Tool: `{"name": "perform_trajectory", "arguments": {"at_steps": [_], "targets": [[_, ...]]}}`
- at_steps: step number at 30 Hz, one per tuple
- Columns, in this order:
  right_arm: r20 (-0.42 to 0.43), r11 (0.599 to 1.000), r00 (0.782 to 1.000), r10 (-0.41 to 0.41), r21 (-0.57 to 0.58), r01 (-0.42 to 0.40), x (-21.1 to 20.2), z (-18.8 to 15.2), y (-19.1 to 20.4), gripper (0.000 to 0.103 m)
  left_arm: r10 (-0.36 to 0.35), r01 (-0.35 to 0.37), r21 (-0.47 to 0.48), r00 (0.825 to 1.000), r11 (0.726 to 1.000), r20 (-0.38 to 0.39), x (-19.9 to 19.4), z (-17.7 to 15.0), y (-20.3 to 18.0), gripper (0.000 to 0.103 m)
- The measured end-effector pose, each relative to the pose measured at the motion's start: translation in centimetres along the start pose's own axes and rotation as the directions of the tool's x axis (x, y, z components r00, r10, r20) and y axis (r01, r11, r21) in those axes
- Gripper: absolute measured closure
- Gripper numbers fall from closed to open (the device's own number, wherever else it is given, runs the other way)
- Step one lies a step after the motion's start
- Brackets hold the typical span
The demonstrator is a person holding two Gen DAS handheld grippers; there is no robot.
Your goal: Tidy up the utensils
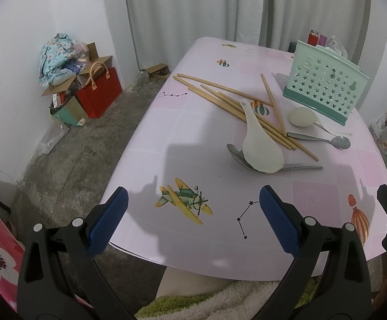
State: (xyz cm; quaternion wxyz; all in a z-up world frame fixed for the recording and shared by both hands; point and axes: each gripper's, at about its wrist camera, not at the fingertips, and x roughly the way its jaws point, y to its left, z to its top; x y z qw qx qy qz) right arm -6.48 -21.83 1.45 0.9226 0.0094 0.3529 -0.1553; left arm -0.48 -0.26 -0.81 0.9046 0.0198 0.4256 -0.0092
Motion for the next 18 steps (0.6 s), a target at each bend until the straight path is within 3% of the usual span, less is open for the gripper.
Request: {"name": "perform_trajectory", "arguments": {"at_steps": [18], "targets": [[-0.003, 1.0, 1.0, 0.019, -0.002, -0.019, -0.05, 0.26, 0.11, 0.006, -0.004, 0.004, 0.008, 1.0, 1.0, -0.009, 0.29, 0.85, 0.23, 0.008]]}}
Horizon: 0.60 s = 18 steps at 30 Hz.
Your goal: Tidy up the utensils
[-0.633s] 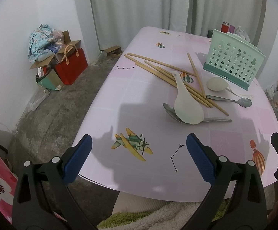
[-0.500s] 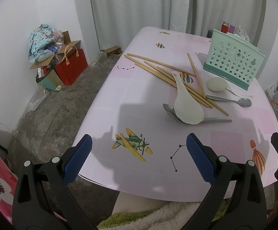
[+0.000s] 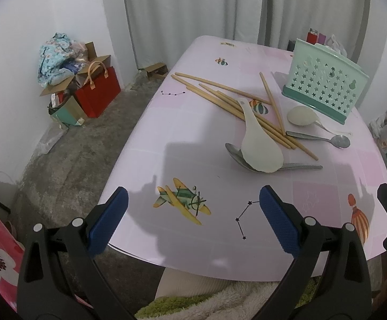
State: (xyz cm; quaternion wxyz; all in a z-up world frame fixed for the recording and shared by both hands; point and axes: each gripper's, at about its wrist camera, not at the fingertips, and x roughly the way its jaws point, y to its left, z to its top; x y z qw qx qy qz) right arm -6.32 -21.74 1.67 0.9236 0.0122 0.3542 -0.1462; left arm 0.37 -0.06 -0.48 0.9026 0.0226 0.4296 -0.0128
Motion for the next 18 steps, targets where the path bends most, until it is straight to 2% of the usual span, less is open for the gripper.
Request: {"name": "perform_trajectory", "arguments": {"at_steps": [6, 11, 14, 18], "targets": [[-0.008, 0.999, 0.999, 0.039, -0.015, -0.039, 0.2, 0.0, 0.4, 0.006, -0.02, 0.02, -0.005, 1.0, 1.0, 0.0, 0.6, 0.0, -0.2, 0.008], [-0.006, 0.997, 0.997, 0.072, -0.026, -0.072, 0.6, -0.2, 0.7, 0.006, -0.101, 0.101, -0.004, 0.995, 0.995, 0.0, 1.1, 0.4, -0.1, 0.008], [-0.031, 0.995, 0.994, 0.101, -0.019, -0.101, 1.3, -0.2, 0.7, 0.006, -0.166, 0.166, -0.014, 0.986, 0.986, 0.0, 1.5, 0.6, 0.0, 0.008], [-0.081, 0.99, 0.988, 0.134, -0.022, -0.136, 2.4, -0.4, 1.0, 0.006, -0.193, 0.193, 0.005, 0.981, 0.981, -0.002, 2.2, 1.1, -0.6, 0.008]]}}
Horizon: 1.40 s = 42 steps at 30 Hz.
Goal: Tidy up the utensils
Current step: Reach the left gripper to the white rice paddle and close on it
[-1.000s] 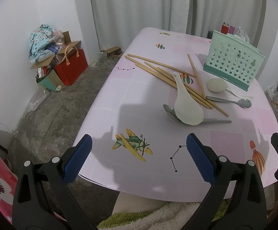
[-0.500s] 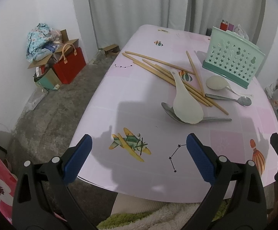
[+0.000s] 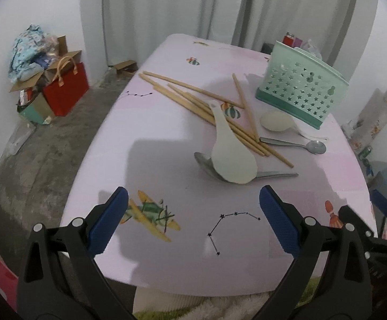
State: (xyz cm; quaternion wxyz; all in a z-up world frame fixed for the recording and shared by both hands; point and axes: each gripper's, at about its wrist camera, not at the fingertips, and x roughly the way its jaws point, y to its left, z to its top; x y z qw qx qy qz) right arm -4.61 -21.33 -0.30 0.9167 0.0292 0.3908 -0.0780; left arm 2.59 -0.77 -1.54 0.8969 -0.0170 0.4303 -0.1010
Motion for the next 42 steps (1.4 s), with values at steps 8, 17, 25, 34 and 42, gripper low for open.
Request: {"name": "perform_trajectory", "arguments": {"at_steps": [8, 17, 25, 34, 42], "targets": [[-0.046, 0.997, 0.996, 0.076, -0.012, -0.076, 2.6, 0.2, 0.3, 0.006, -0.087, 0.087, 0.018, 0.996, 0.996, 0.021, 2.2, 2.0, -0.6, 0.008], [-0.063, 0.99, 0.989, 0.137, -0.039, -0.139, 6.4, 1.7, 0.6, 0.006, -0.185, 0.188, 0.073, 0.981, 0.979, -0.053, 5.5, 4.0, -2.8, 0.038], [-0.06, 0.984, 0.984, 0.167, -0.057, -0.17, 8.6, 2.2, 1.0, 0.006, -0.213, 0.224, 0.018, 0.946, 0.974, -0.246, 8.1, 3.4, -2.5, 0.067], [-0.073, 0.977, 0.974, 0.213, -0.006, -0.214, 10.1, 2.2, -0.1, 0.006, -0.187, 0.168, -0.083, 0.924, 0.982, -0.333, 9.6, 3.1, -1.0, 0.063], [-0.056, 0.97, 0.969, 0.241, 0.034, -0.239, 10.1, 1.9, -1.1, 0.006, -0.31, 0.232, -0.246, 0.882, 0.941, -0.354, 11.4, 4.1, -0.4, 0.06]]}}
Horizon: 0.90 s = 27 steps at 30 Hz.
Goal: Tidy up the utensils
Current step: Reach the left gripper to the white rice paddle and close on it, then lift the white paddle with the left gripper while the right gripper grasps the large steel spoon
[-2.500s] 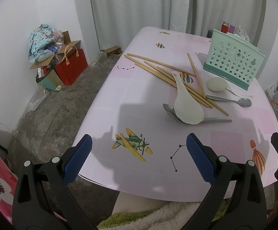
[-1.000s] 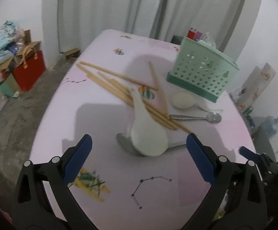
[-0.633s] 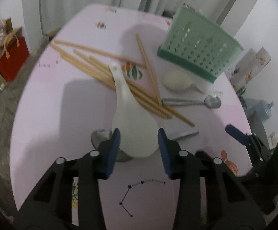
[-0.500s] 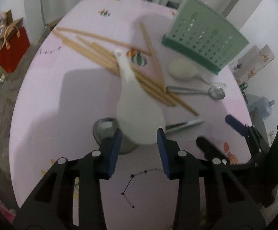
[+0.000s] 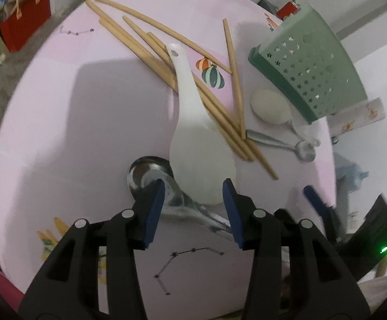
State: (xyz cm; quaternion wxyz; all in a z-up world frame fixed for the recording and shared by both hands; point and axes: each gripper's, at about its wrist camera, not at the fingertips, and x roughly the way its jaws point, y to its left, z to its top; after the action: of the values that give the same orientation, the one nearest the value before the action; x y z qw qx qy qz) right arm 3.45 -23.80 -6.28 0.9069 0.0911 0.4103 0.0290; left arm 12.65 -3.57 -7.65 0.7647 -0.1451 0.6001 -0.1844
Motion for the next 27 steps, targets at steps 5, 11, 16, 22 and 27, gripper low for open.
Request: {"name": "perform_trajectory", "arguments": {"at_steps": [5, 11, 16, 22, 27], "targets": [[0.002, 0.999, 1.0, 0.023, 0.03, -0.023, 0.0, -0.1, -0.7, 0.006, -0.085, 0.085, -0.056, 0.996, 0.995, 0.008, 0.6, 0.5, 0.1, 0.061], [0.003, 0.999, 0.999, 0.035, 0.038, -0.035, -0.1, -0.2, -0.8, 0.006, -0.083, 0.084, -0.053, 0.996, 0.995, 0.028, 1.2, 0.4, -0.7, 0.076], [0.002, 0.999, 1.0, 0.021, 0.039, -0.021, -0.4, -0.4, -0.9, 0.006, -0.093, 0.097, -0.074, 0.994, 0.992, 0.057, 0.8, 0.3, -0.3, 0.097], [0.022, 0.999, 0.999, -0.043, 0.021, 0.042, -1.8, -0.7, -1.1, 0.006, -0.117, 0.122, -0.031, 0.983, 0.992, 0.14, -1.2, -0.2, -0.7, 0.102], [0.054, 0.994, 0.992, -0.111, -0.002, 0.111, -4.0, -1.0, -1.5, 0.006, -0.126, 0.129, -0.001, 0.967, 0.992, 0.224, -3.7, -0.9, -0.7, 0.102]]}}
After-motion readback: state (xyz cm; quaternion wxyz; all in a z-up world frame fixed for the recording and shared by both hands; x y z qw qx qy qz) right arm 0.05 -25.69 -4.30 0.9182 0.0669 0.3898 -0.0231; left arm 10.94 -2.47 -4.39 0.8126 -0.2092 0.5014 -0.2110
